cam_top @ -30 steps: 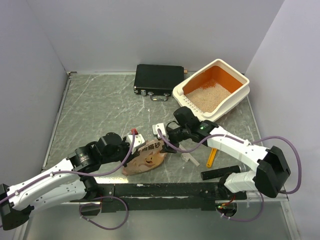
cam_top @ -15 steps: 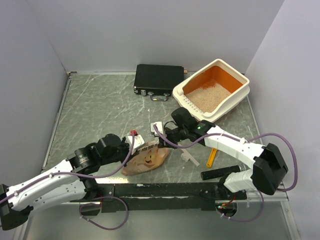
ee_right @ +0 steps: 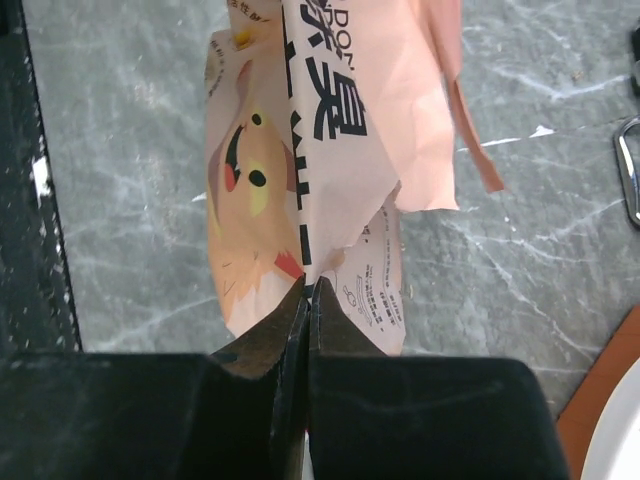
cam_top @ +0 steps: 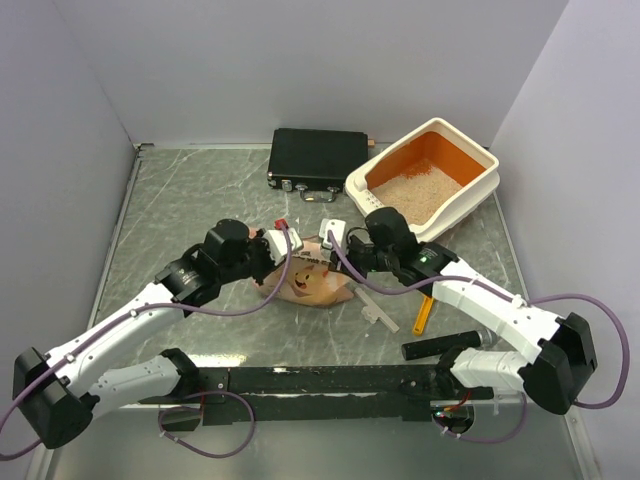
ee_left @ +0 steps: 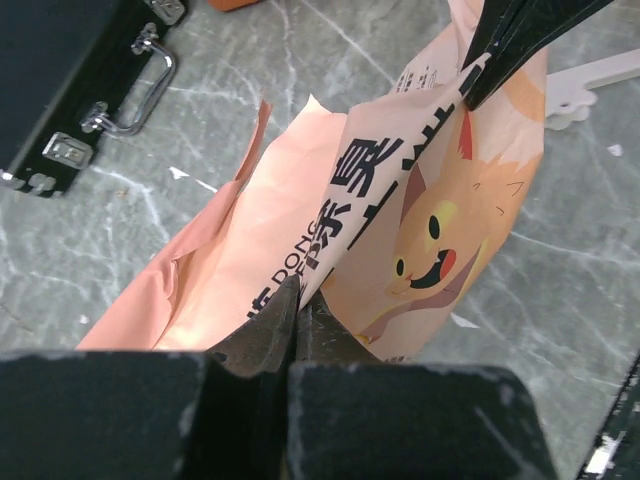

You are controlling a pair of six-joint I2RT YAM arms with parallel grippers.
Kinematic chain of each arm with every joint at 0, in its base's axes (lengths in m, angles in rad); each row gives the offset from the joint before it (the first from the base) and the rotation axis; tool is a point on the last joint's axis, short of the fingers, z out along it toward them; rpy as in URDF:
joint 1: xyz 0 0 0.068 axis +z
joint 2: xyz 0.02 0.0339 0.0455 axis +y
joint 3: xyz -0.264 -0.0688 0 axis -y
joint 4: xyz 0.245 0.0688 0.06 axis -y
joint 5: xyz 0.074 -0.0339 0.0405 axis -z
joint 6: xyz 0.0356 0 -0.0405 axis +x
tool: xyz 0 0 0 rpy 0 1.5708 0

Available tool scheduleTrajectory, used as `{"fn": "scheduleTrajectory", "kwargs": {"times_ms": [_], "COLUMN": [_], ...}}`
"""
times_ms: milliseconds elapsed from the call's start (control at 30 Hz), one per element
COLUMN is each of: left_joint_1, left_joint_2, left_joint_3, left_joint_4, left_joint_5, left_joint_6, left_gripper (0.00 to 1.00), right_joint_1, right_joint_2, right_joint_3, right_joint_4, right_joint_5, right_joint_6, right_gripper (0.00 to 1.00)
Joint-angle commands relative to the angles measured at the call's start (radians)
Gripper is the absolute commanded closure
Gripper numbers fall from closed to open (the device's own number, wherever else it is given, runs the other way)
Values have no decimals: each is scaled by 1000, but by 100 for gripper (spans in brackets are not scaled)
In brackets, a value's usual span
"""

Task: Fill the litter box with clean litter

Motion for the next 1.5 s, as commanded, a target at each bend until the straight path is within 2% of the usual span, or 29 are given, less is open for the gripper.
{"fn": "scheduleTrajectory", "kwargs": {"times_ms": [0, 167, 233, 333, 367, 400, 467, 533, 633, 833, 900, 933, 1033, 1167, 1233, 1367, 1467], "left_joint_1": [54, 52, 52, 46, 37, 31, 20, 20, 17, 12, 12, 12, 14, 12, 14, 12, 12], "left_joint_2": [-9, -4, -18, -62, -75, -84, -98, -93, -73, -61, -61, -59, -56, -66, -76, -89, -89], "left_joint_3": [89, 23, -23, -113, -151, -161, -167, -170, -161, -152, -150, -150, -144, -143, -143, -143, -141], "left_joint_4": [80, 94, 91, 110, 126, 135, 133, 132, 120, 115, 117, 117, 109, 103, 100, 104, 101], "left_joint_5": [-46, -3, 17, 18, -12, -18, -16, -19, -29, -38, -34, -40, -51, -52, -60, -65, -92], "left_joint_6": [63, -33, -107, -132, -141, -150, -162, -173, -182, -193, -195, -198, -201, -212, -213, -219, -225], "left_gripper": [99, 99, 99, 99, 99, 99, 99, 99, 99, 99, 99, 99, 99, 99, 99, 99, 99], "right_joint_1": [-20, -21, -23, -21, -21, -21, -24, -35, -38, -40, -46, -50, -90, -101, -101, -100, -41], "right_joint_2": [10, 64, 70, 107, 116, 116, 102, 89, 46, -54, -106, -125, -183, -131, -82, -40, -27], "right_joint_3": [1, -20, -60, -60, -60, -63, -62, -41, -2, 49, 42, 35, -1, 9, 28, 41, 38], "right_joint_4": [98, 112, 160, 149, 152, 155, 158, 143, 49, -178, -202, -202, -184, -245, -334, -440, -494], "right_joint_5": [20, 29, 14, 27, 55, 69, 95, 158, 268, 458, 518, 483, 339, 264, 286, 354, 394], "right_joint_6": [39, 52, 70, 87, 96, 116, 131, 170, 232, 416, 531, 561, 650, 700, 713, 766, 812], "right_gripper": [100, 100, 100, 99, 76, 67, 57, 53, 52, 41, 29, 17, 10, 16, 18, 15, 16]}}
